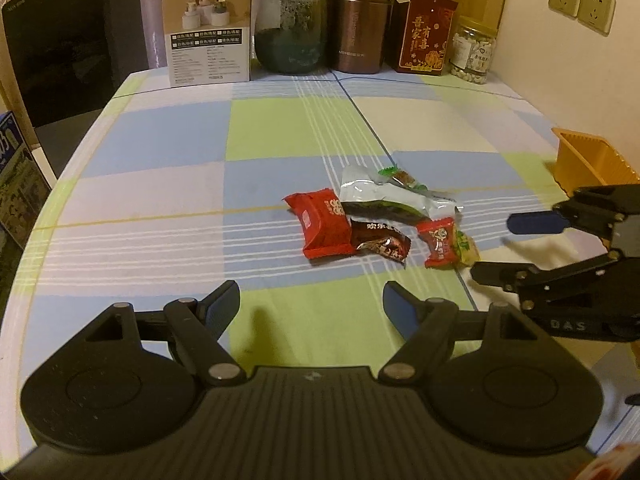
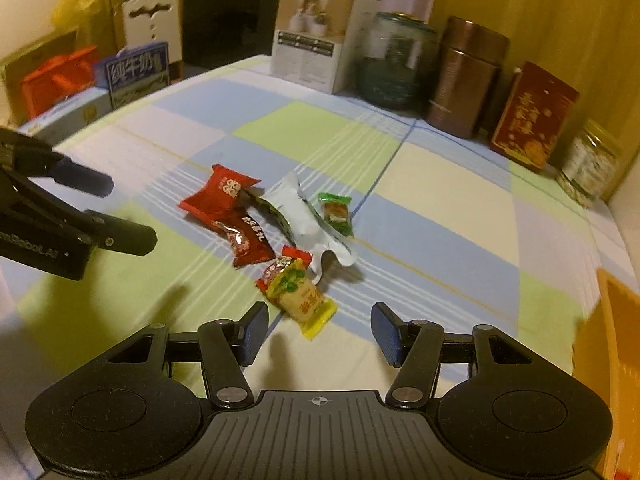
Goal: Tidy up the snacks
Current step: 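Grasp the yellow-green packet with the right tool while the left tool grasps a red square packet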
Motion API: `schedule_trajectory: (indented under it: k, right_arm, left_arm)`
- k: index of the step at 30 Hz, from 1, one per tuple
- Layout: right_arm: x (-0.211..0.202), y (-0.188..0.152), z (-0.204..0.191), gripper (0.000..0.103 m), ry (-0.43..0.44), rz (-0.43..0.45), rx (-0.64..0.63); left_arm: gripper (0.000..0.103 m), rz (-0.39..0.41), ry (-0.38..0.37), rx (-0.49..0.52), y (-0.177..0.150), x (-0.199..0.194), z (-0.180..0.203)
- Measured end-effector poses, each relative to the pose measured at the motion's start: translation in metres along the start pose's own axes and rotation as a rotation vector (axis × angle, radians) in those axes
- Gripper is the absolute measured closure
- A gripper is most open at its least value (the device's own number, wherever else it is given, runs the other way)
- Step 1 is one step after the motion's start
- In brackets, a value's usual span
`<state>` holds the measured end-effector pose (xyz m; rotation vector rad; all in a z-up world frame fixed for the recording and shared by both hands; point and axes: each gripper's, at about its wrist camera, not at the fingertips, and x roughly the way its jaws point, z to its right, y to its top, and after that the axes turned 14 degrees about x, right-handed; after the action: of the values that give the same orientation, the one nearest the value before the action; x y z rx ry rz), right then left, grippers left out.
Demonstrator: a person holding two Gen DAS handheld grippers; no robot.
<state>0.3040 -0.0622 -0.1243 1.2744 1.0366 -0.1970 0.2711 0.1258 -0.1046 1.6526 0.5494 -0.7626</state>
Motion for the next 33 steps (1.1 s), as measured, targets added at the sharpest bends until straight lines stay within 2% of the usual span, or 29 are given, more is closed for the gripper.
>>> schedule_trajectory:
  k: [2,8,16,17,20,26,28,33]
  right_arm:
    - [0.007,0.003,0.003,0.054,0.011,-0.004,-0.008]
    - [0.023,0.004,0.007,0.058,0.067,-0.016,-0.040]
    - [0.026,0.005,-0.002,0.080,0.114,-0.019,-0.075]
    - [0.025,0.004,-0.003,0.080,0.116,-0.025,-0.067]
    - [0.019,0.006,0.000,0.081,0.118,-0.040,0.007]
    - [-0.003,0.008,0.019,0.081,0.077,-0.023,0.243]
    - [-0.006,0.007,0.022,0.081,0.057,-0.023,0.273]
    - [-0.004,0.009,0.029,0.081,0.031,-0.027,0.311]
  left_arm:
    - [0.027,0.007,-0.009,-0.004,0.000,0.003,-0.001]
    - [0.027,0.000,-0.047,-0.046,-0.001,0.012,-0.002]
    - [0.027,0.006,-0.058,-0.050,-0.002,0.014,0.001]
    - [0.027,0.008,-0.054,-0.047,-0.001,0.014,0.001]
    - [0.027,0.023,-0.044,-0.045,0.000,0.014,0.003]
    - [0.031,0.066,-0.017,-0.039,0.013,0.025,0.004]
    - [0.038,0.078,-0.004,-0.047,0.018,0.032,0.004]
    - [0.044,0.095,0.018,-0.086,0.029,0.044,-0.003]
